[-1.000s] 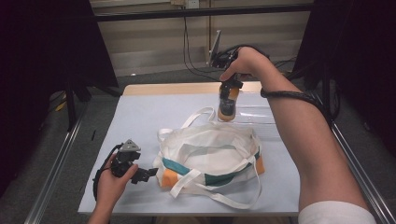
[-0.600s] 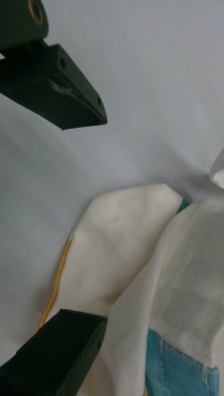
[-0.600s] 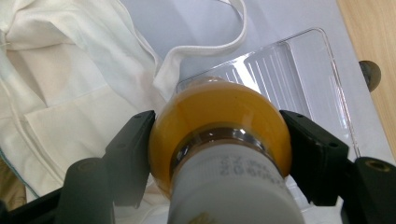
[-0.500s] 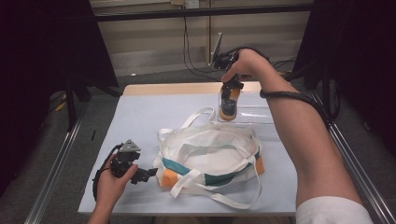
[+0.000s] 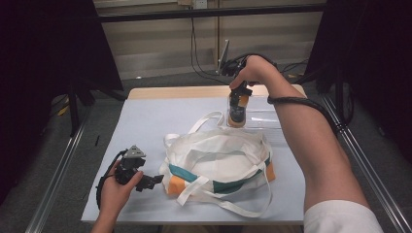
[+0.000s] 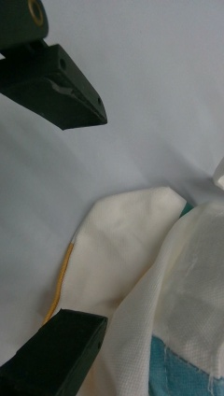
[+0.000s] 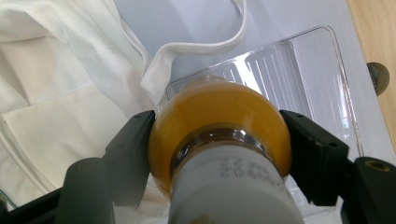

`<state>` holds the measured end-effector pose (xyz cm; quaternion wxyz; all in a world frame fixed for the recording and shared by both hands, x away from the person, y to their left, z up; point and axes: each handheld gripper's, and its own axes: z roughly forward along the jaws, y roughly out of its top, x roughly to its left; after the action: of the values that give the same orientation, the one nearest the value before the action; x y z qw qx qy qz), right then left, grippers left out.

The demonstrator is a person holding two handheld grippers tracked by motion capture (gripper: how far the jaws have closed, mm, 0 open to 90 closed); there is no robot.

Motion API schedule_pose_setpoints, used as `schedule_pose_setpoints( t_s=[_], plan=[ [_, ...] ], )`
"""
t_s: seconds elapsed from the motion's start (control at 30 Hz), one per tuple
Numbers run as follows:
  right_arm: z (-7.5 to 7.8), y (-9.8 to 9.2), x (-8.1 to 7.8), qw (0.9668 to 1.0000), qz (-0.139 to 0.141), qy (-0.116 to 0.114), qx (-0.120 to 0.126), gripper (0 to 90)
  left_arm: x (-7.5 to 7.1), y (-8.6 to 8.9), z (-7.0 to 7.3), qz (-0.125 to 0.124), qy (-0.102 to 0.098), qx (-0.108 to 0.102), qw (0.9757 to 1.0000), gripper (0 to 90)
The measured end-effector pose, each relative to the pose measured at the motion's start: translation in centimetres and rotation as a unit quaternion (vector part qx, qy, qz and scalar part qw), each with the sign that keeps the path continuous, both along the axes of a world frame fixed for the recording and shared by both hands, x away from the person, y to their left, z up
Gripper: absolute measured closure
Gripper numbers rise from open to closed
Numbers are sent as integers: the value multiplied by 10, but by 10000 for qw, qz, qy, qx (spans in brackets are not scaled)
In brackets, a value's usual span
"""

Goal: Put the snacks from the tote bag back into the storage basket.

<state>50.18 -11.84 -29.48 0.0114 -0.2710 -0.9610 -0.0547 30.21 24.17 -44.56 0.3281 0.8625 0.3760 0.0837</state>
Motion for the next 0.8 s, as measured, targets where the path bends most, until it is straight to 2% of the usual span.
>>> schedule_pose_setpoints(
  t_s=[0.03,0.07,0.8],
  plan=[
    [0,1,0,10000,22,-6,-19,306,1,1,1,-84,56,52,9999,46],
    [-1,1,1,10000,44,-15,-22,306,1,1,1,-40,47,-4,10000,46],
    [-19,10,3,9999,129,20,-93,305,0,1,0,-17,54,-17,10000,46]
  ],
)
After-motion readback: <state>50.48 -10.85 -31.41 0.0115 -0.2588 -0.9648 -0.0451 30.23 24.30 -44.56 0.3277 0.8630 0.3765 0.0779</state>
